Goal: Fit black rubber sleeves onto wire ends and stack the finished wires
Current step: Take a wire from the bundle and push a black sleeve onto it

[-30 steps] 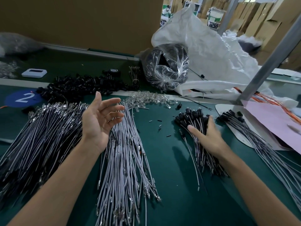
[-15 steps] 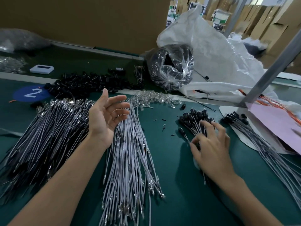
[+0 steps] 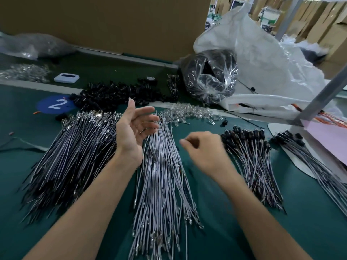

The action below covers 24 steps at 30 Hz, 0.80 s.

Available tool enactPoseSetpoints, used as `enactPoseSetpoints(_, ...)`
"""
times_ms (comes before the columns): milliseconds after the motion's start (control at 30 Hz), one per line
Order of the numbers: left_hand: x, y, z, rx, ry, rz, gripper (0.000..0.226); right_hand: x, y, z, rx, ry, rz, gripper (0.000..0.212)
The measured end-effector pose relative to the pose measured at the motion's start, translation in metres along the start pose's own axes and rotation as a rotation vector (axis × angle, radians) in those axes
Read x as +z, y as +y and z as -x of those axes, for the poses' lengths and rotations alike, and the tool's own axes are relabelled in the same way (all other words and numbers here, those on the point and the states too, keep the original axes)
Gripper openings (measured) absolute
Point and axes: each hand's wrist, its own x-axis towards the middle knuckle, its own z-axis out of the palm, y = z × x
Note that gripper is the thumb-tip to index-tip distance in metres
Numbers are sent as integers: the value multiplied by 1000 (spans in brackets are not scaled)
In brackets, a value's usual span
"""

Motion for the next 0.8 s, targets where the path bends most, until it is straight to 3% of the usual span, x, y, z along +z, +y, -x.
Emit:
enactPoseSetpoints(100,1,0,1,17,17,-5,51,28,-22,-17,86,-87,99,40)
enactPoseSetpoints(233,-1,0,0,19,32,3,51,40,-21,-30,195,-102,-33,28)
enactPoseSetpoints(367,-2,0,0,36,39,-12,48,31,-10,-26,242,-27,-391,16)
enactPoseSetpoints(533,-3,-3,-1,150,136,-210,34,-4,-13,-24,154,-18,-978,12)
enactPoseSetpoints(667,-4,-7,-3,126,220,-193,22,-50,-21,-10,-24,-23,-1557,12)
enactPoseSetpoints(733,-6,-6,-5,92,260,-126,18,-77,-23,-3,-144,-20,-1719,10)
enactPoseSetpoints(800,-6,-3,-7,83,268,-132,15,-102,-19,1,-274,-135,-1871,11)
